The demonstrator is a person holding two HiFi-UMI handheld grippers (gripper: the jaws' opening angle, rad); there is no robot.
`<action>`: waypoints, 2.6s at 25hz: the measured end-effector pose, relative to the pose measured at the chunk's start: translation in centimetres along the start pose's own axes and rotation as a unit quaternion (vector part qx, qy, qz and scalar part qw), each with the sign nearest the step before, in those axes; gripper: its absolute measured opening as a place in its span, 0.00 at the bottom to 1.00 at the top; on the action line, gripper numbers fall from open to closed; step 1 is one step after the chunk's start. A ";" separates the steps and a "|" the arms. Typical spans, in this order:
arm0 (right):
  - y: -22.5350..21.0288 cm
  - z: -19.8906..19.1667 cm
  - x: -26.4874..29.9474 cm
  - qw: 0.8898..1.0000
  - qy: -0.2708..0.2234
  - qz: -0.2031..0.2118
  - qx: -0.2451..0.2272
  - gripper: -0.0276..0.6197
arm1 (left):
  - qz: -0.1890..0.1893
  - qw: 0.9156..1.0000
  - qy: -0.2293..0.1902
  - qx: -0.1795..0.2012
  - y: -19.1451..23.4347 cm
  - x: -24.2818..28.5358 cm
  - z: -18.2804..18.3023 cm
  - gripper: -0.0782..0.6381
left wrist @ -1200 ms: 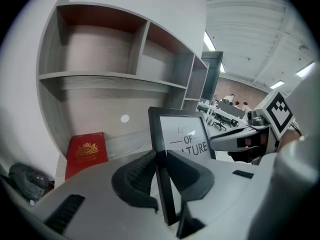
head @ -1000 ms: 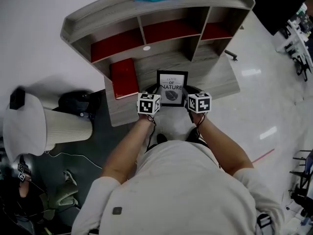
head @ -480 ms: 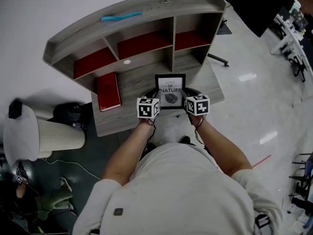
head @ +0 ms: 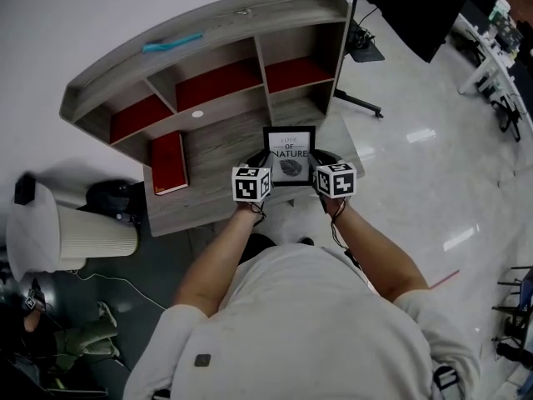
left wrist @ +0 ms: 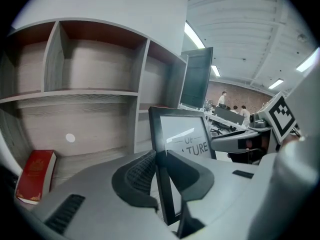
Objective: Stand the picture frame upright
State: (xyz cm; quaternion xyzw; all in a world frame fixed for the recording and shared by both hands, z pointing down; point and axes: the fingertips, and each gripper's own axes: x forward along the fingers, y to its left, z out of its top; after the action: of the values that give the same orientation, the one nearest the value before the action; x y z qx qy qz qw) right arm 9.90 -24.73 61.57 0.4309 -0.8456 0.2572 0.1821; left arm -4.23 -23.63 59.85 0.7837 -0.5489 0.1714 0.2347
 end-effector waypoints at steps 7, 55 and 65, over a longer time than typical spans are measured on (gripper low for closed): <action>-1.3 0.0 0.7 1.000 0.002 -0.001 0.007 0.16 | 0.002 1.000 0.006 0.004 -0.2 1.6 0.2 0.23; -3.1 0.0 20.1 0.997 0.018 -0.051 0.054 0.17 | -0.090 0.995 0.047 0.002 14.7 16.1 -0.8 0.23; -4.3 0.3 22.1 0.996 0.019 -0.052 0.065 0.19 | -0.104 0.993 0.063 0.009 15.5 18.6 -1.2 0.23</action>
State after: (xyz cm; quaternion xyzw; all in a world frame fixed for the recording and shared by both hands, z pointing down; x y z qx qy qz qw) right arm 1.03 -41.06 74.25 0.4802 -0.7999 0.3097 0.1835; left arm -12.52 -41.93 73.47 0.8265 -0.4470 0.2000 0.2778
